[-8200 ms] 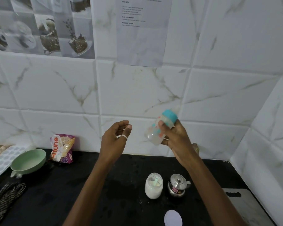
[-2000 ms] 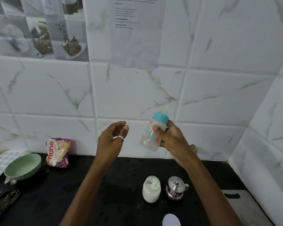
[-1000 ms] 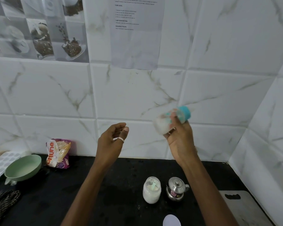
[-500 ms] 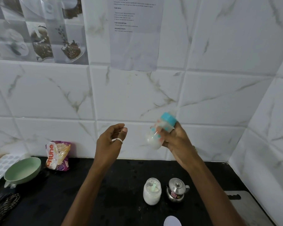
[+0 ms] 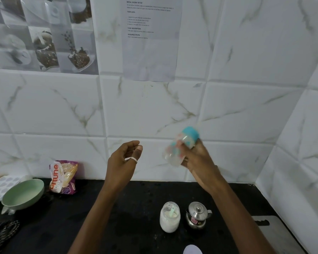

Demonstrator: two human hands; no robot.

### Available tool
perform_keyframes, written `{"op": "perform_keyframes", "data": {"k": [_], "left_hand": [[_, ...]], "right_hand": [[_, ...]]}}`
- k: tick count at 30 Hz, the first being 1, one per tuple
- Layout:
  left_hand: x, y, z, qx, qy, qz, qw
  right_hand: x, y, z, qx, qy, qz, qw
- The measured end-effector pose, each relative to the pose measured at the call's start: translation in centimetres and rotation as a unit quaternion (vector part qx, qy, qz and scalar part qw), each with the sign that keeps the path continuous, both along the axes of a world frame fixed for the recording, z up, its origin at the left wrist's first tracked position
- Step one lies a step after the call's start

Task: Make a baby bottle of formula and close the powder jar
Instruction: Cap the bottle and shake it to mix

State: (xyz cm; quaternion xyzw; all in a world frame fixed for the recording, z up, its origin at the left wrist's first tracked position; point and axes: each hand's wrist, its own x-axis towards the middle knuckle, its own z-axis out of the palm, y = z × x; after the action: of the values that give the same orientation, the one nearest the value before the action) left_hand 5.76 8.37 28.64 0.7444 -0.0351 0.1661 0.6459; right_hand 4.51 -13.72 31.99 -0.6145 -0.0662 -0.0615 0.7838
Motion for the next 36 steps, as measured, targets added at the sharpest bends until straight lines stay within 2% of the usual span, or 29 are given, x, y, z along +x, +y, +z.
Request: {"op": "perform_keyframes", "data": {"k": [1,2,3,5,6,7,9,10,11,14,15,18,19,20,22,23,24,27,28,29,31,32,33,35,36], "left_hand": [[0.0,0.0,0.0,-0.001,-0.001,0.001,1.000],[0.0,-0.1,0.1,-0.003,-0.002,0.000,1.000],[0.0,-0.1,0.1,-0.004,-0.003,0.000,1.000],[-0.2,-0.2,0.1,-0.005,-0.004,-0.003,1.000],[-0.2,-0.1,0.0,-0.005,-0.003,-0.002,1.000],[-0.2,0.0,0.0,-0.003,-0.003,-0.001,1.000],[-0.1,0.1,0.0,0.003,-0.004,0.002,1.000],[-0.1,0.1,0.1,0.004,-0.005,0.003,1.000],[0.0,0.1,0.1,0.003,-0.006,0.003,1.000],[-0.1,0.0,0.0,0.001,-0.004,-0.002,1.000],[-0.1,0.0,0.0,0.003,-0.004,-0.002,1.000],[0.1,0.0,0.0,0.003,-0.006,0.002,1.000],[0.1,0.0,0.1,0.005,-0.006,0.002,1.000],[0.1,0.0,0.1,0.007,-0.007,0.000,1.000],[-0.1,0.1,0.1,0.002,-0.007,-0.002,1.000],[-0.1,0.1,0.1,-0.002,-0.007,-0.001,1.000],[-0.1,0.2,0.1,-0.003,-0.006,-0.001,1.000],[0.0,0.2,0.2,-0.001,-0.007,0.005,1.000],[0.0,0.2,0.2,-0.002,-0.007,0.005,1.000],[0.0,0.1,0.3,-0.004,-0.007,0.004,1.000],[-0.1,-0.1,0.2,-0.009,-0.006,0.000,1.000],[-0.1,-0.1,0.1,-0.011,-0.004,-0.001,1.000],[-0.1,-0.1,0.1,-0.011,-0.002,-0.001,1.000],[0.0,0.0,0.2,-0.009,-0.005,0.002,1.000],[0.0,-0.1,0.3,-0.008,-0.006,0.003,1.000]], "right_hand": [[-0.2,0.1,-0.2,-0.046,0.004,0.019,0.999],[-0.2,0.0,-0.4,-0.048,-0.002,0.016,0.999],[0.0,-0.1,-0.3,-0.005,-0.011,0.003,1.000],[0.2,-0.2,0.3,0.144,-0.021,-0.040,0.989],[0.3,-0.3,0.4,0.160,-0.025,-0.056,0.985],[0.4,-0.3,0.3,0.135,-0.023,-0.054,0.989],[0.0,-0.1,0.0,0.004,0.003,-0.010,1.000],[-0.2,0.0,-0.3,-0.032,0.007,0.007,0.999],[-0.2,0.0,-0.3,-0.032,0.002,0.005,0.999],[0.1,0.0,0.3,0.132,-0.017,-0.051,0.990],[0.2,0.0,0.4,0.131,-0.021,-0.060,0.989],[-0.1,0.3,-0.4,-0.047,-0.003,-0.001,0.999],[-0.2,0.4,-0.5,-0.065,-0.002,0.009,0.998],[0.0,0.3,-0.6,-0.048,-0.005,0.002,0.999],[0.3,0.1,-0.2,0.091,-0.008,-0.040,0.995],[0.5,0.0,0.1,0.125,-0.011,-0.061,0.990],[0.6,0.0,0.1,0.111,-0.012,-0.069,0.991],[0.2,0.2,-0.3,-0.048,0.012,-0.020,0.999],[0.1,0.2,-0.4,-0.055,0.008,-0.017,0.998],[0.2,0.0,-0.2,-0.021,0.004,-0.026,0.999],[0.4,-0.1,0.2,0.116,-0.012,-0.070,0.991],[0.4,-0.2,0.4,0.131,-0.016,-0.082,0.988],[0.4,-0.3,0.3,0.101,-0.014,-0.078,0.992],[0.0,-0.2,-0.4,-0.042,0.004,-0.022,0.999],[-0.3,-0.2,-0.7,-0.084,0.013,0.003,0.996]]}}
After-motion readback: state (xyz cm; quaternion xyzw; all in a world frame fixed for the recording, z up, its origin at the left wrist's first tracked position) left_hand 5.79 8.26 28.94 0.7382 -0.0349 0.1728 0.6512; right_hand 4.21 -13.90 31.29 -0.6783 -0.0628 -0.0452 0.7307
